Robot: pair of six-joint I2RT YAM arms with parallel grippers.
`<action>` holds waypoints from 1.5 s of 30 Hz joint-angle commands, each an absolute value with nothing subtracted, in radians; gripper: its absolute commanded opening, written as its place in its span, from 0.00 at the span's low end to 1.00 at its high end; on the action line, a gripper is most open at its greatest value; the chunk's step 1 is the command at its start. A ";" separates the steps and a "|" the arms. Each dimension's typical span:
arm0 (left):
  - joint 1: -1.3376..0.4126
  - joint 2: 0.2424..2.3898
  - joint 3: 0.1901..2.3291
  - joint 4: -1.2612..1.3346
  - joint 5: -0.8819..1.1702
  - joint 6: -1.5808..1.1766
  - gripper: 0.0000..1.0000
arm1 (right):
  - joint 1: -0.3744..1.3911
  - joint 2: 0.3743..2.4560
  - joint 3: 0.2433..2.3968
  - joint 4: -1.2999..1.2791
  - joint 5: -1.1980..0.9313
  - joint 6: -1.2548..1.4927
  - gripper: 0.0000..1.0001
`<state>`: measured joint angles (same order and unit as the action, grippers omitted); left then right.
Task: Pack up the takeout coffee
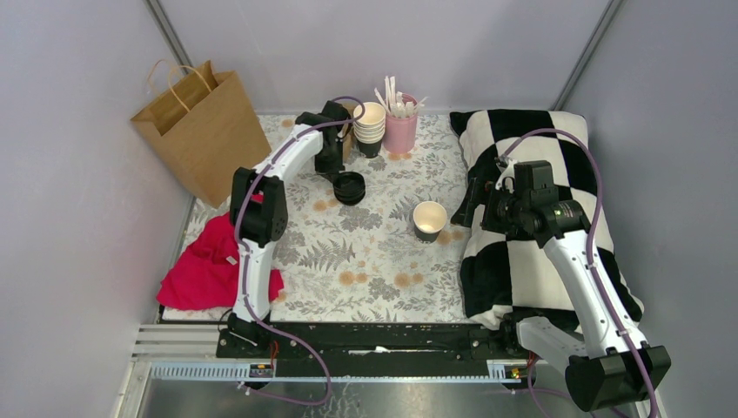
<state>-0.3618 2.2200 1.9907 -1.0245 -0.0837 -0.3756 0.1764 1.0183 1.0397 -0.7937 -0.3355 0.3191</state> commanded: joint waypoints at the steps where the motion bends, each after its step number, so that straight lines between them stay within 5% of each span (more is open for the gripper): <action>1: -0.362 2.152 2.035 -1.041 -0.116 -0.408 0.00 | 0.183 1.029 1.036 -0.763 -0.364 0.322 1.00; 26: -0.297 2.021 1.972 -0.946 -0.013 -0.528 0.00 | 0.183 1.025 1.032 -0.761 -0.359 0.322 1.00; 36: -0.293 1.802 1.684 -0.645 0.537 -0.759 0.00 | 0.182 1.031 1.084 -0.750 -0.396 0.327 1.00; 45: -0.363 1.588 1.430 -0.177 0.759 -1.181 0.00 | 0.183 1.041 1.180 -0.576 -0.626 0.500 1.00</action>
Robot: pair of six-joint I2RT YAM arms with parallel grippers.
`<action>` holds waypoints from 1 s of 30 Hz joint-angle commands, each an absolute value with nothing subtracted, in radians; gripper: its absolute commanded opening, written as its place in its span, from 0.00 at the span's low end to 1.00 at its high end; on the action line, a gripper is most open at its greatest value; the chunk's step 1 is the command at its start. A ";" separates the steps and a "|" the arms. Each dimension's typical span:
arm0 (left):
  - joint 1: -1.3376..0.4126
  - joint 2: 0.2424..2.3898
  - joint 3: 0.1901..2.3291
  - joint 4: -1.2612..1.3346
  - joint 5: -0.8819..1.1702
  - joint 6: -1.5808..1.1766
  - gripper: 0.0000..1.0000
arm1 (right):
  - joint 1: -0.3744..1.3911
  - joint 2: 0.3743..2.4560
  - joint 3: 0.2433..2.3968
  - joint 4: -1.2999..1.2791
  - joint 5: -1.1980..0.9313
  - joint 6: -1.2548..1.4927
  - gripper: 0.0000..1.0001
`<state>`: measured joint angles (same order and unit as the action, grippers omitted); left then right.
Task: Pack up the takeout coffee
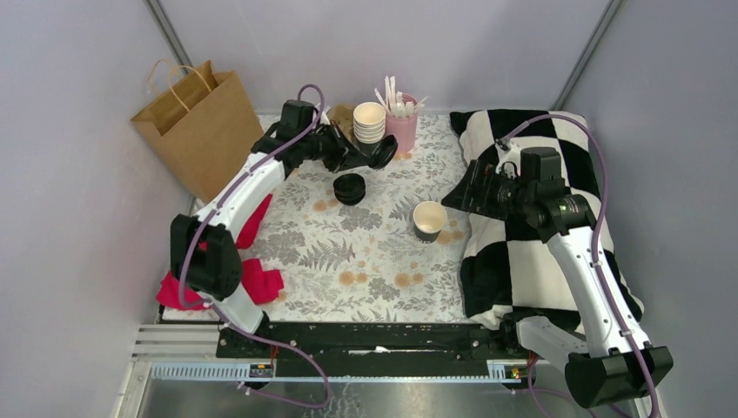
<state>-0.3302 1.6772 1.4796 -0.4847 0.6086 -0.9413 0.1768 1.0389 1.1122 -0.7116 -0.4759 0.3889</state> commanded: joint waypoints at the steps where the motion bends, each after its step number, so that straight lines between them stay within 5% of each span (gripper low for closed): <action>1: -0.372 1.572 1.416 -0.147 0.763 -1.216 0.00 | 0.182 1.040 1.186 -0.534 -0.649 0.532 1.00; 13: -0.439 1.457 1.239 0.174 0.765 -1.558 0.00 | 0.250 1.101 1.185 0.031 -0.721 0.903 1.00; 30: -0.467 1.447 1.193 0.305 0.752 -1.676 0.00 | 0.333 1.209 1.154 0.293 -0.703 1.057 1.00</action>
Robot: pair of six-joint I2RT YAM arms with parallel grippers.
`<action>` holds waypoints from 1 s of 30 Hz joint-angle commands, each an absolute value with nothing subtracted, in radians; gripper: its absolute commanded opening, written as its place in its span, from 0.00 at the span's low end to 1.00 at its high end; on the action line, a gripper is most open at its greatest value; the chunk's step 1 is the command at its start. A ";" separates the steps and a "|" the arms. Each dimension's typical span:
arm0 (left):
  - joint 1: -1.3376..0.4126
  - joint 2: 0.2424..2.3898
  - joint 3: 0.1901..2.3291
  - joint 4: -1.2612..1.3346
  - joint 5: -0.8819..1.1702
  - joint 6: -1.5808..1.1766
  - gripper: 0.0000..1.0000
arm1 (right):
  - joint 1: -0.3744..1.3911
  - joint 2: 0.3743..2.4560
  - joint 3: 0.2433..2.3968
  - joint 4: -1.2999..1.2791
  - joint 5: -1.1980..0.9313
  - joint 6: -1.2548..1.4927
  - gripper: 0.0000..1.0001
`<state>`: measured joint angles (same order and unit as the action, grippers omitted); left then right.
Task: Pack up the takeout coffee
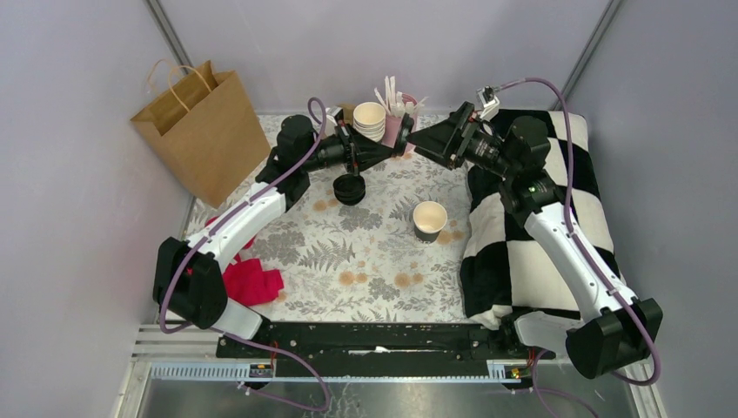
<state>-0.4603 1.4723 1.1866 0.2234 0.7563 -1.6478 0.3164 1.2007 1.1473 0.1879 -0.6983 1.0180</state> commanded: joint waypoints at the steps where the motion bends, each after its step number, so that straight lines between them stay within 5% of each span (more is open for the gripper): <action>1: -0.469 1.449 1.193 0.310 0.752 -1.680 0.00 | 0.333 1.213 1.153 0.302 -0.705 1.062 1.00; 30: -0.485 1.477 1.190 0.354 0.759 -1.703 0.00 | 0.335 1.259 1.129 0.421 -0.695 1.147 1.00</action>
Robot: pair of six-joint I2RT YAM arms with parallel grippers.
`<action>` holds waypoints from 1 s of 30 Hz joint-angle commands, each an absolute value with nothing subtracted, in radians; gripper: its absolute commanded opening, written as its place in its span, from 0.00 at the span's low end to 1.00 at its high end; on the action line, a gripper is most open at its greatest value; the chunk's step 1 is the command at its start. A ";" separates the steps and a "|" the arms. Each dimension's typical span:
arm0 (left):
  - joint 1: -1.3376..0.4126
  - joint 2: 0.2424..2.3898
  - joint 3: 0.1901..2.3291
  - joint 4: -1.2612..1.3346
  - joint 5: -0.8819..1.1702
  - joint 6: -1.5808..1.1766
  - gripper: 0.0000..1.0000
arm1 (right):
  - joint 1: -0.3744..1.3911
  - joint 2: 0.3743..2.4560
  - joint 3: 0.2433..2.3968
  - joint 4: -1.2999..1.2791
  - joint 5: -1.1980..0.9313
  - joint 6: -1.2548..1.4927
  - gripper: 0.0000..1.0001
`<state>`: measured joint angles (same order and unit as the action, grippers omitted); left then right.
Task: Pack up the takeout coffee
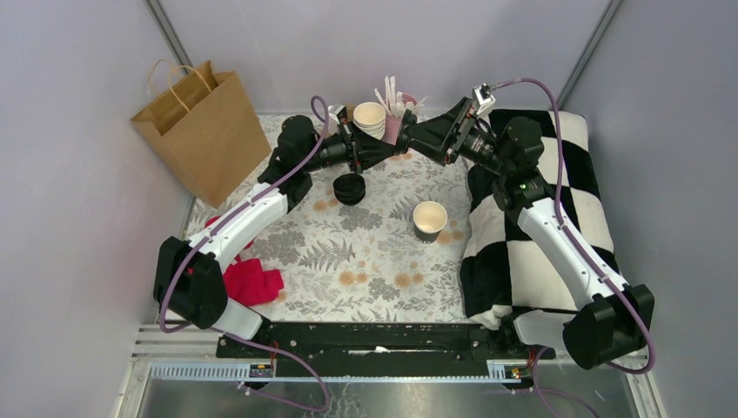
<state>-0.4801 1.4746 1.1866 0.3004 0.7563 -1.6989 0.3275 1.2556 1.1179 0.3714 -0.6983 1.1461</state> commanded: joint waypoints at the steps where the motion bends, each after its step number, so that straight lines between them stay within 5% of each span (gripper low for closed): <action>1: -0.485 1.478 1.189 0.354 0.759 -1.703 0.00 | 0.336 1.261 1.130 0.423 -0.694 1.148 1.00; 13: -0.486 1.476 1.180 0.356 0.759 -1.701 0.00 | 0.335 1.273 1.133 0.463 -0.707 1.175 0.99; 30: -0.486 1.475 1.183 0.336 0.758 -1.692 0.00 | 0.336 1.270 1.131 0.446 -0.707 1.165 0.83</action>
